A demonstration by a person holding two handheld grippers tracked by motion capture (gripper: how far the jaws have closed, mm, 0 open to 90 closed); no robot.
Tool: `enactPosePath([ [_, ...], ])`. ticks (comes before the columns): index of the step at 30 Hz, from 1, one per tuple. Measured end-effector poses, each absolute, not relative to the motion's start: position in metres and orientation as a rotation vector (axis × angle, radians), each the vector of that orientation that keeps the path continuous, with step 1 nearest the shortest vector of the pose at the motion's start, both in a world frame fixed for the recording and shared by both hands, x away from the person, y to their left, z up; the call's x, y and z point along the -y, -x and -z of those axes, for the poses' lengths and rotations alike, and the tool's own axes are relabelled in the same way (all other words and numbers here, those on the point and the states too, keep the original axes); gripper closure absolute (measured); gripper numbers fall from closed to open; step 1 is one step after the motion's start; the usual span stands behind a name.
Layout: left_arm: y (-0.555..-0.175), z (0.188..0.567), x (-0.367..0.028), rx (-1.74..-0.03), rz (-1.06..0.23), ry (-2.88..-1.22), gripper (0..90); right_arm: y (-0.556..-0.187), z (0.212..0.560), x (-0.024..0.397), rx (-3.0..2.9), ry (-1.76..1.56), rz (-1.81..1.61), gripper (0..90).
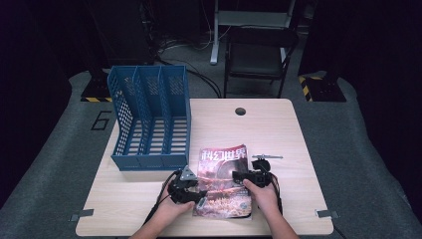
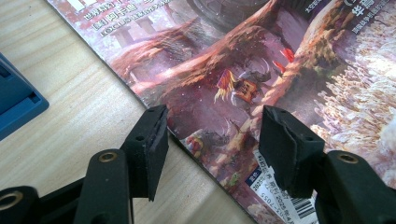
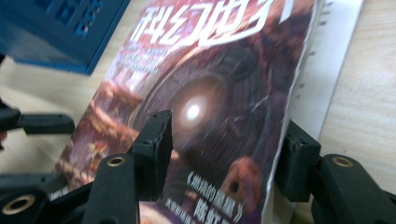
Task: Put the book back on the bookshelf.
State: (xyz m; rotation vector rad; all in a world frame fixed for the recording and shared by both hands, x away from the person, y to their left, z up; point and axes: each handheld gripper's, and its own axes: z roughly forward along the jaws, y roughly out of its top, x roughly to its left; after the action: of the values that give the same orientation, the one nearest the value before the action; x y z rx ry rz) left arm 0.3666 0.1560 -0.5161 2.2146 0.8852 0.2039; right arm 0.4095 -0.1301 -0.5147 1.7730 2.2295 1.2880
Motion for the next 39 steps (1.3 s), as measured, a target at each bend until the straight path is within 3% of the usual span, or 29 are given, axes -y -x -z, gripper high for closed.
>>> enactPosePath([
  [4,-0.367,0.516,-0.156,-0.885,-0.203,-2.215,42.4,-0.404,0.513,0.126,-2.274,-1.725,-1.247,45.8],
  [10,-0.367,0.516,-0.155,-0.889,-0.213,-2.211,42.5,-0.394,0.508,0.124,-2.358,-1.674,-1.274,54.8],
  [30,-0.368,0.518,-0.157,-0.88,-0.204,-2.194,42.5,-0.402,0.517,0.132,-2.438,-1.679,-1.304,70.0],
  [39,-0.369,0.518,-0.158,-0.872,-0.2,-2.197,42.4,-0.396,0.516,0.131,-2.381,-1.632,-1.356,80.8],
])
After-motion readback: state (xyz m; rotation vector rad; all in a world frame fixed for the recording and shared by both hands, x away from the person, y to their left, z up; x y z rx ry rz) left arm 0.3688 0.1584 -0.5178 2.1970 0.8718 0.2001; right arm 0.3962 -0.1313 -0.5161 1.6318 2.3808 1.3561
